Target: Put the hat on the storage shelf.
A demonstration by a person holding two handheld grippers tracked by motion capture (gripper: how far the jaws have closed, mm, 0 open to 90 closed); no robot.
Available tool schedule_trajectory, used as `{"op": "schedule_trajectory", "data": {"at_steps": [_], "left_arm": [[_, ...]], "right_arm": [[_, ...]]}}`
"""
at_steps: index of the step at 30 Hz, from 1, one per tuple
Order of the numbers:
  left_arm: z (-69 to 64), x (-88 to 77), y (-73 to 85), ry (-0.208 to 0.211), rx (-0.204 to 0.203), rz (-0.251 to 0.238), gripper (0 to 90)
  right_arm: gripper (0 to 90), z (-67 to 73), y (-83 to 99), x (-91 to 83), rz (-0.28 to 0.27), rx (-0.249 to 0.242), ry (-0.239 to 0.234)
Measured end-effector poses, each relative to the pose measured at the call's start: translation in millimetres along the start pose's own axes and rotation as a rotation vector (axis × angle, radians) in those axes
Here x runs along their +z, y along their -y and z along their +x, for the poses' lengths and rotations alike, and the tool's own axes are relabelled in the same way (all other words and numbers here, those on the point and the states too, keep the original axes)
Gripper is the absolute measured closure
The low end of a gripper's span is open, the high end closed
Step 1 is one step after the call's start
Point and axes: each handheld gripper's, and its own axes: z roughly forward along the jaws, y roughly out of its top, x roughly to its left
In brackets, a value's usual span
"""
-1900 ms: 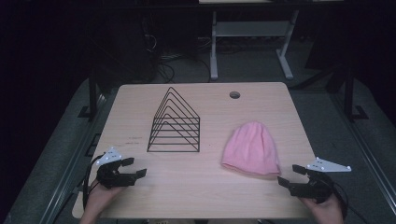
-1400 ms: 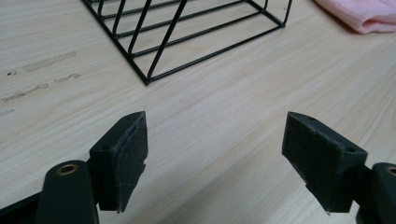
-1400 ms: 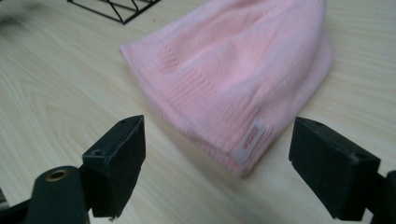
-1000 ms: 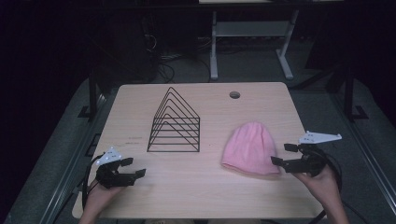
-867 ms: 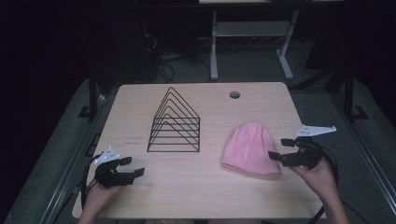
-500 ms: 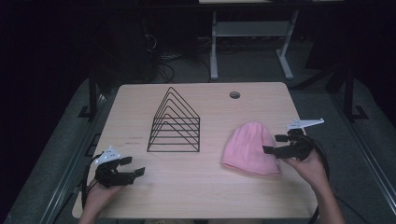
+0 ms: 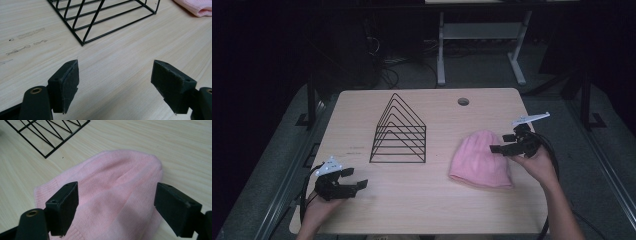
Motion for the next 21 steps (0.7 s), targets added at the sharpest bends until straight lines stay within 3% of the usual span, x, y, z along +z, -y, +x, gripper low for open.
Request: {"op": "schedule_trajectory", "data": {"at_steps": [10, 21], "left_arm": [[2.2, -1.5, -0.5, -0.003, 0.018, 0.007, 22.3], [8.8, 4.2, -2.8, 0.006, -0.010, 0.003, 22.3]], "right_arm": [[20.9, -13.3, -13.3, 11.8, 0.013, 0.018, -0.007], [21.4, -41.0, -25.3, 38.3, 0.052, 0.080, -0.009]]}}
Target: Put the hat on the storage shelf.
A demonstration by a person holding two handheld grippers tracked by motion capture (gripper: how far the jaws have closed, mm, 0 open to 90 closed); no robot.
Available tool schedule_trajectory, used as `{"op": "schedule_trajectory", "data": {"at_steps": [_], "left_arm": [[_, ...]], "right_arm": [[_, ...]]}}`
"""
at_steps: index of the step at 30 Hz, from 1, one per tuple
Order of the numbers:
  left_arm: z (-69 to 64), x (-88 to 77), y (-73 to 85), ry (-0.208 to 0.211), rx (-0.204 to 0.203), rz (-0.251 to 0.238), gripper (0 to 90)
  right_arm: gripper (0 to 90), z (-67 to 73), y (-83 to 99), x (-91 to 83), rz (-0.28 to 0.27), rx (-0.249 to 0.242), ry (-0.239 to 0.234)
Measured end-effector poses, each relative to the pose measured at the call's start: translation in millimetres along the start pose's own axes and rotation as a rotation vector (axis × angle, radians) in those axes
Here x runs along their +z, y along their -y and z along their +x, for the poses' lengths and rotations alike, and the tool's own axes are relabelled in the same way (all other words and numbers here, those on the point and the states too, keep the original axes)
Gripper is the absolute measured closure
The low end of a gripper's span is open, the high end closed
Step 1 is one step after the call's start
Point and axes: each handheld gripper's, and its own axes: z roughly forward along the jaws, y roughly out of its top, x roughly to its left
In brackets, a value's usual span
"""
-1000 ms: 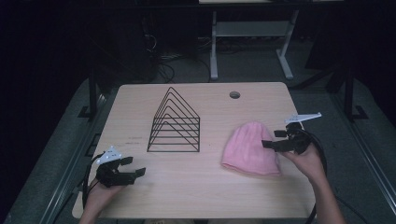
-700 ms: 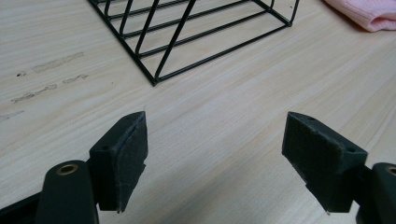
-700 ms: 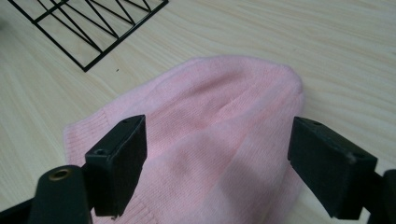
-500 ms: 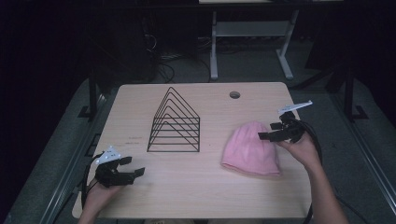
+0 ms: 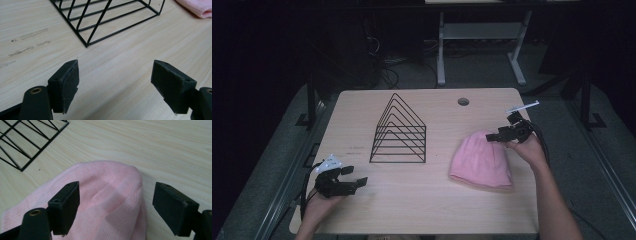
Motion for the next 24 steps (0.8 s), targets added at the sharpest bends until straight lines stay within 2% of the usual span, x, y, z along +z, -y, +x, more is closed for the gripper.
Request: {"op": "schedule_trajectory", "data": {"at_steps": [2, 7, 10, 16, 20, 24], "left_arm": [[1.8, -1.0, 0.4, -0.002, 0.000, -0.004, 22.3], [6.1, -4.3, 1.4, -0.013, -0.003, -0.018, 22.4], [7.6, -5.4, 1.6, -0.015, -0.003, -0.023, 22.4], [7.1, -5.3, 2.0, -0.026, 0.005, -0.014, 22.5], [7.1, -5.6, 3.5, -0.023, -0.004, -0.014, 22.7], [7.6, -7.3, 4.8, -0.029, -0.012, -0.017, 22.7]], "right_arm": [[21.8, -1.7, -4.1, 4.9, 0.021, 0.013, -0.002], [26.1, -8.1, -9.4, 16.6, 0.022, 0.045, -0.012], [28.5, -11.3, -10.2, 23.1, 0.044, 0.043, 0.022], [30.6, -17.9, -6.9, 31.9, 0.069, 0.073, 0.011], [34.8, -24.7, -0.5, 34.2, 0.071, 0.115, -0.009], [37.4, -25.6, 2.3, 34.9, 0.079, 0.123, -0.032]]}}
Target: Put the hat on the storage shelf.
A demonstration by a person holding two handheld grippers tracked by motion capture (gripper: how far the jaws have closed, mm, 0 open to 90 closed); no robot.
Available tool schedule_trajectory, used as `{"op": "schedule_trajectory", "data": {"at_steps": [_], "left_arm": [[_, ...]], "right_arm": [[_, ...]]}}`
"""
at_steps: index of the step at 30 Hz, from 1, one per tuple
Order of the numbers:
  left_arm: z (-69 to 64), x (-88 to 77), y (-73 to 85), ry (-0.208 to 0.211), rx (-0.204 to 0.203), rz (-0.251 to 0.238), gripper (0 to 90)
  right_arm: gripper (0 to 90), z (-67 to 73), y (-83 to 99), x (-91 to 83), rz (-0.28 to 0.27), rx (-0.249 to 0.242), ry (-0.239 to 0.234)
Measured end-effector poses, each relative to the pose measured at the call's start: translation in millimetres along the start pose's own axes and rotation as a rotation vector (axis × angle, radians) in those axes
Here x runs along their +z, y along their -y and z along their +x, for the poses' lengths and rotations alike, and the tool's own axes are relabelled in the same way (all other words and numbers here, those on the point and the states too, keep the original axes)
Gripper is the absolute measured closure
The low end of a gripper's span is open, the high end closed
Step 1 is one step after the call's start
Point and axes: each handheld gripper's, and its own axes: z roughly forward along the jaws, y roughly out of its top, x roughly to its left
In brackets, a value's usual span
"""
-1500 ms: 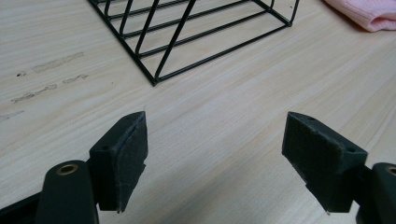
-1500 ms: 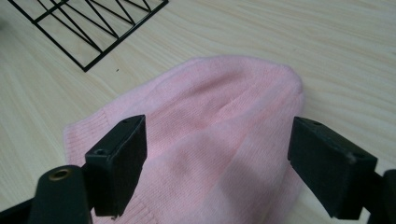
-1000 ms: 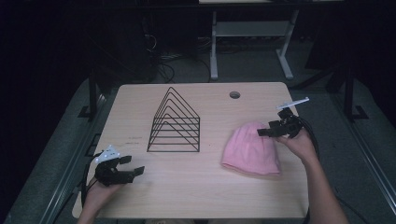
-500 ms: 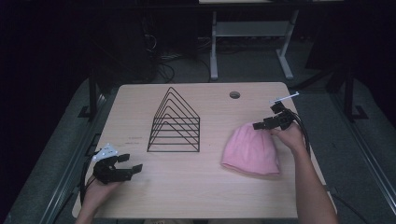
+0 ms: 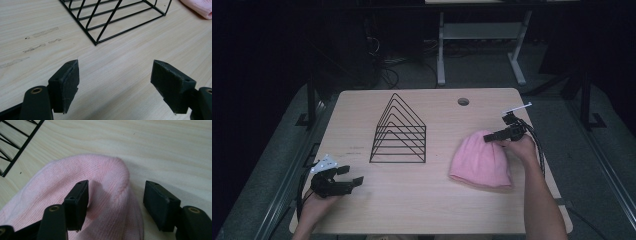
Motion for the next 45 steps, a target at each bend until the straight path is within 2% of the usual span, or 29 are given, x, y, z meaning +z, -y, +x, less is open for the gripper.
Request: {"op": "schedule_trajectory", "data": {"at_steps": [2, 5, 6, 8, 11, 15, 18, 22, 24, 28, 36, 45], "left_arm": [[1.0, -1.0, 0.2, -0.002, 0.000, 0.001, 22.7], [1.6, -2.5, -0.6, -0.001, -0.003, -0.004, 22.7], [1.7, -3.1, -1.4, 0.002, -0.012, -0.020, 22.7], [2.3, -2.5, -2.4, 0.006, -0.010, -0.019, 22.7], [1.8, -0.3, -1.8, 0.014, -0.008, -0.011, 22.7], [-1.0, 1.6, -1.1, 0.018, 0.011, 0.007, 22.7], [-1.1, -0.1, -1.3, 0.010, 0.012, 0.006, 22.7], [0.3, -3.0, -0.2, 0.006, -0.001, -0.004, 22.7], [0.8, -3.5, -0.2, 0.006, -0.003, -0.008, 22.7], [2.1, -3.5, -0.3, 0.008, -0.009, -0.009, 22.7], [0.9, -2.4, -1.5, 0.013, -0.006, -0.009, 22.7], [1.6, -4.2, -1.6, 0.015, -0.019, -0.008, 23.7]], "right_arm": [[38.6, -0.8, 2.8, 2.1, 0.009, 0.007, -0.017], [40.6, -0.5, 6.8, 2.6, -0.013, 0.012, -0.021], [42.0, -0.2, 7.6, 2.8, -0.020, 0.008, -0.018], [47.3, 4.1, 10.1, 2.8, -0.017, -0.016, 0.001], [53.8, 4.2, 12.2, 2.3, -0.014, -0.023, -0.012], [61.9, 0.1, 15.7, 2.2, -0.027, 0.006, -0.049], [65.3, -0.9, 16.9, 3.3, -0.037, 0.026, -0.063], [70.6, 1.2, 15.7, 3.9, -0.028, 0.027, -0.060], [73.1, 1.8, 15.7, 2.4, -0.037, 0.047, -0.076], [75.5, 5.7, 14.4, -2.2, -0.049, 0.042, -0.084], [76.5, 17.1, 10.6, -15.0, -0.099, 0.000, -0.102], [77.8, 31.4, 6.9, -33.0, -0.174, -0.033, -0.116]]}}
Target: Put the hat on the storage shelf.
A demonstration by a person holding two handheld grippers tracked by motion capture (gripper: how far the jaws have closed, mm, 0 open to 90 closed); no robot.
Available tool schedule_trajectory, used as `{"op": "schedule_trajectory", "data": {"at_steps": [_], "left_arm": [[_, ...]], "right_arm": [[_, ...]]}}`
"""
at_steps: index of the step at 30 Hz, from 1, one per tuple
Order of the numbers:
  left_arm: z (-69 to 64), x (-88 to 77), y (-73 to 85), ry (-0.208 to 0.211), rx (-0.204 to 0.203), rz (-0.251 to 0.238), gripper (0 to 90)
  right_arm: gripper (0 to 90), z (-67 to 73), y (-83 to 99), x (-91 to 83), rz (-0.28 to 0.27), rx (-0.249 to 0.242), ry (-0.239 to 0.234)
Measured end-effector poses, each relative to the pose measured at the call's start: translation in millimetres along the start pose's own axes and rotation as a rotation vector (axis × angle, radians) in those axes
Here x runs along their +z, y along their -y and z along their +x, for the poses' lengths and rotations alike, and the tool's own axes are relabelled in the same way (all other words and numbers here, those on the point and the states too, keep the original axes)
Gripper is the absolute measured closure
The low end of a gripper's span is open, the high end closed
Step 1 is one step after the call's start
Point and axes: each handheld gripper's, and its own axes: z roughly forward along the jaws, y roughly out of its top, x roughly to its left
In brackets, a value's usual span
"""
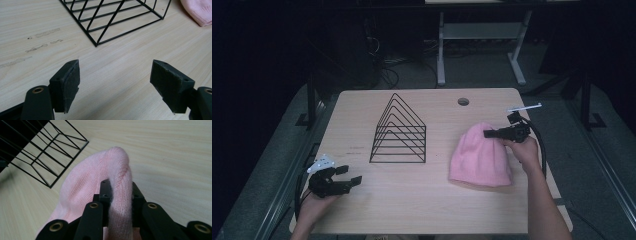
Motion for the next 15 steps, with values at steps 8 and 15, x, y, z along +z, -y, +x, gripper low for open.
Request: {"op": "schedule_trajectory", "data": {"at_steps": [8, 15], "left_arm": [[2.5, -0.4, 0.1, -0.001, 0.002, 0.010, 23.7], [3.5, -0.1, 0.3, 0.023, -0.028, 0.002, 23.7]], "right_arm": [[77.9, 13.6, -7.8, -19.2, -0.048, -0.049, -0.013], [78.0, 31.7, -19.4, -37.5, -0.069, -0.116, -0.006]]}}
